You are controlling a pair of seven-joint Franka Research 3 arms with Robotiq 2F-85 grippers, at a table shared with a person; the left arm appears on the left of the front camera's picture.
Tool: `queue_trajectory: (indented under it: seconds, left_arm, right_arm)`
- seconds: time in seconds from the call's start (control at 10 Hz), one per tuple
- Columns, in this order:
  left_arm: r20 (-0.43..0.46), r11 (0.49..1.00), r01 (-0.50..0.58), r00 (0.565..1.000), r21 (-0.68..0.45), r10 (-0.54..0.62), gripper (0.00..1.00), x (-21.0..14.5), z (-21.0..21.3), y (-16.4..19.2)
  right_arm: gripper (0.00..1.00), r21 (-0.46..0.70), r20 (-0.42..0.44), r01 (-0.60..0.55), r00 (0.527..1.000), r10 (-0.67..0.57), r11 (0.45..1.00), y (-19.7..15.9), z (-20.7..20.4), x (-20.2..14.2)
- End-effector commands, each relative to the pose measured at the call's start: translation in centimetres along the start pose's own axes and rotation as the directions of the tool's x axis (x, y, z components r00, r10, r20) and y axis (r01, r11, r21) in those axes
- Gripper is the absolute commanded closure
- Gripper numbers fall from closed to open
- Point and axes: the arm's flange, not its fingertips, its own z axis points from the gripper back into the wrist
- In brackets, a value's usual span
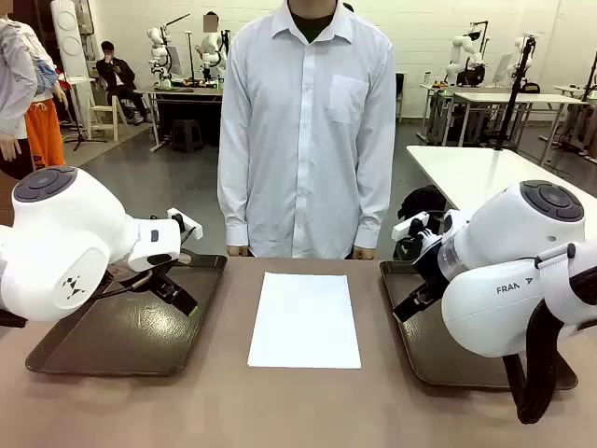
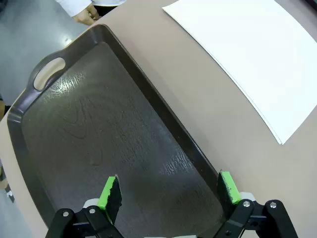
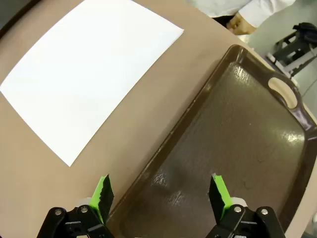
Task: Sort the A4 documents.
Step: Receive the A4 Paper.
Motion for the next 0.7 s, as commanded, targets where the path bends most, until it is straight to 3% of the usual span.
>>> queue_trajectory:
  seconds: [0.0, 0.6]
  left_arm:
    - [0.001, 1.000, -0.001, 1.000, 0.000, 0.001, 0.00, 0.00, -0.02, -0.03]
    - [0.001, 1.000, -0.001, 1.000, 0.000, 0.001, 0.00, 0.00, -0.02, -0.03]
  right_arm:
    - [0.00, 0.000, 0.000, 0.000, 1.000, 0.000, 1.000, 0.01, 0.00, 0.00]
    - [0.00, 0.000, 0.000, 0.000, 1.000, 0.000, 1.000, 0.01, 0.00, 0.00]
